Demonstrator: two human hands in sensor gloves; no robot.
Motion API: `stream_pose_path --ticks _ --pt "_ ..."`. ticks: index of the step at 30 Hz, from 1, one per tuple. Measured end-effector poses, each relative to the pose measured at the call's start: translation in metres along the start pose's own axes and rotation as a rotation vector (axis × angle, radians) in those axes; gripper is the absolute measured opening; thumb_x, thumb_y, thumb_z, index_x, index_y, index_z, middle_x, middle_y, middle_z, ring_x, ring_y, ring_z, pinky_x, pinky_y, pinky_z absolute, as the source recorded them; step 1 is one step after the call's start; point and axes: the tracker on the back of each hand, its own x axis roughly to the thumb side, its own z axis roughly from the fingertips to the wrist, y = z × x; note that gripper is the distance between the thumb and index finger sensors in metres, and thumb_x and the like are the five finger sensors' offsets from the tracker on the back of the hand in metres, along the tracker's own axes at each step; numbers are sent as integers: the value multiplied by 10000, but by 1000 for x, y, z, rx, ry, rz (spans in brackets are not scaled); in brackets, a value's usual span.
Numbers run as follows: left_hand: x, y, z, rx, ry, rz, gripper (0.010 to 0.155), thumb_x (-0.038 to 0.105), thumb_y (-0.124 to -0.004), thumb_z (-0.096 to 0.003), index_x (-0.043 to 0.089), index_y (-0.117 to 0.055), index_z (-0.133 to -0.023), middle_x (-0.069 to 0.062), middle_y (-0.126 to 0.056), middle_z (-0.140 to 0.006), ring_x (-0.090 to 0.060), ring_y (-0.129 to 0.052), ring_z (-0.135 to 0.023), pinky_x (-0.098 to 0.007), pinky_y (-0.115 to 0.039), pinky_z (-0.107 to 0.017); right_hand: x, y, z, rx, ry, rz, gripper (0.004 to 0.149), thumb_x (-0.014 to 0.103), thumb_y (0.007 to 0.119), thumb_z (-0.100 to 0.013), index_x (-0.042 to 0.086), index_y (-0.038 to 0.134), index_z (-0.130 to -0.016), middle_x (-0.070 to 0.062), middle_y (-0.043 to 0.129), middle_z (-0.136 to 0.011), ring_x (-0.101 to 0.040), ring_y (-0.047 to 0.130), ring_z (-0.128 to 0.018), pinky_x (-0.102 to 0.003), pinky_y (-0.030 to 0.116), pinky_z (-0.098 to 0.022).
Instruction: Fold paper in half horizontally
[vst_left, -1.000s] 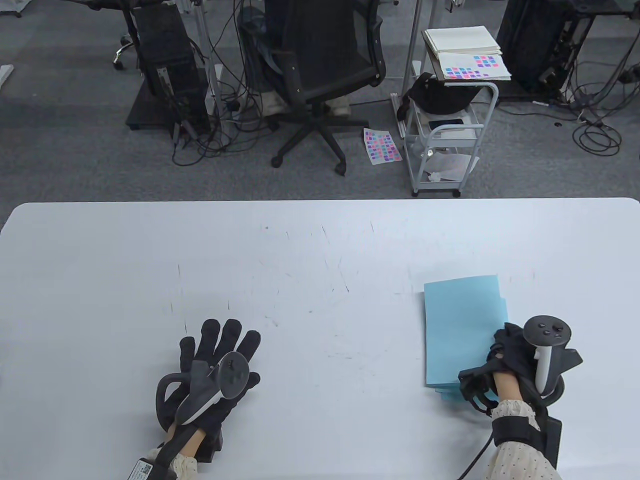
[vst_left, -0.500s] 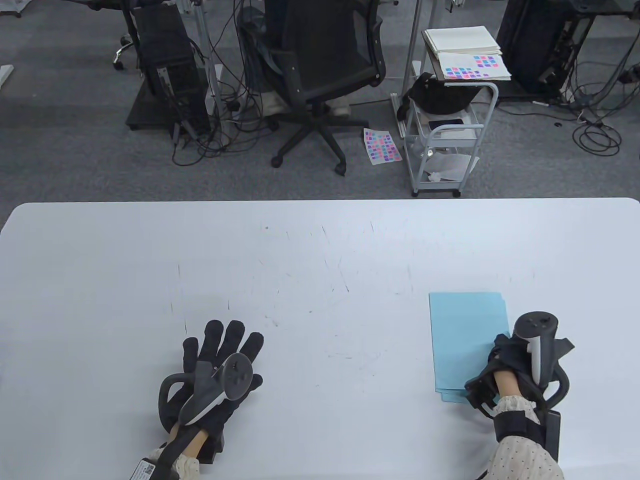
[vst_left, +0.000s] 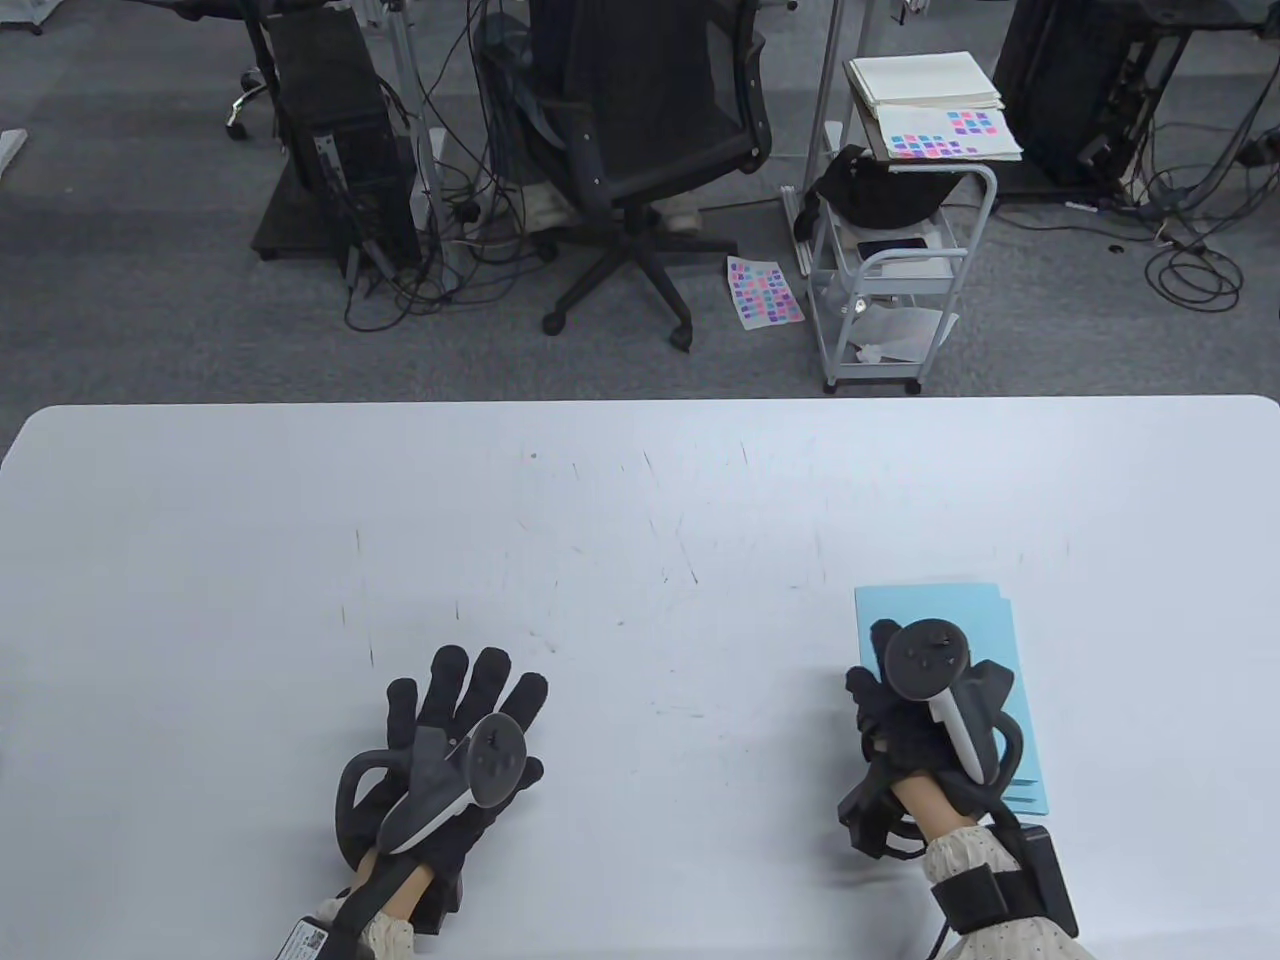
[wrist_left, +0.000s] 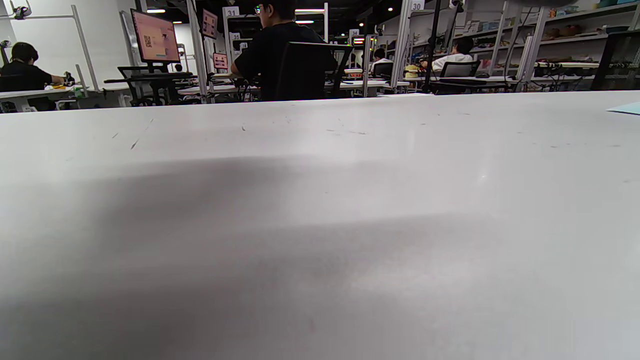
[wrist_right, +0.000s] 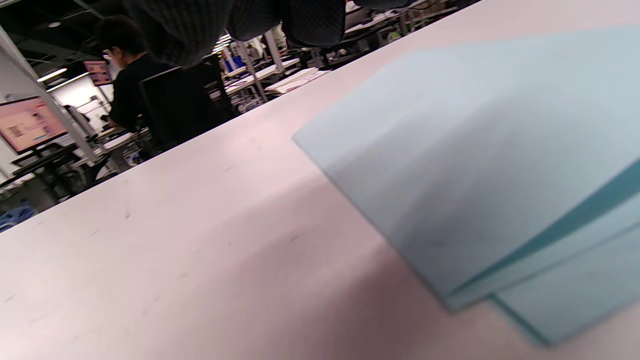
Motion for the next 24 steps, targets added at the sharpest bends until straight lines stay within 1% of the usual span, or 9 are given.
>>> stream_pose_path --ticks 4,8,12,16,24 --pt "1 0 1 1 -2 8 762 640 -642 -352 622 -251 -1006 212 -152 -1203 -203 -110 -1170 -599 -230 -874 15 17 16 8 -123 77 641 392 711 -482 259 485 -1067 -64 456 -1147 -434 275 -1058 -688 195 -722" --pt "3 -3 -1 -12 0 5 772 644 -643 -350 619 -238 -1006 210 -138 -1202 -205 -99 -1168 -600 -228 -874 25 32 33 -21 -253 152 650 421 710 -478 284 475 -1068 -59 438 -1156 -433 253 -1062 -691 187 -720" --pt "3 -4 -1 -13 2 8 779 646 -636 -351 618 -215 -1005 208 -114 -1199 -205 -82 -1166 -602 -221 -874 30 42 43 -16 -344 222 698 488 713 -458 352 422 -1078 -34 318 -1193 -424 153 -1070 -699 130 -711" --pt "4 -7 -2 -29 2 -1 788 649 -634 -348 614 -202 -1006 207 -102 -1196 -206 -74 -1163 -604 -217 -873 34 46 48 -2 -397 252 721 514 727 -441 391 406 -1075 -11 281 -1205 -416 113 -1074 -702 106 -708" --pt "2 -11 -4 -47 2 -12 793 649 -633 -347 605 -199 -1009 207 -96 -1194 -205 -67 -1161 -603 -209 -872 37 54 53 21 -425 311 725 517 730 -439 408 395 -1072 -5 262 -1206 -412 87 -1071 -699 88 -705"
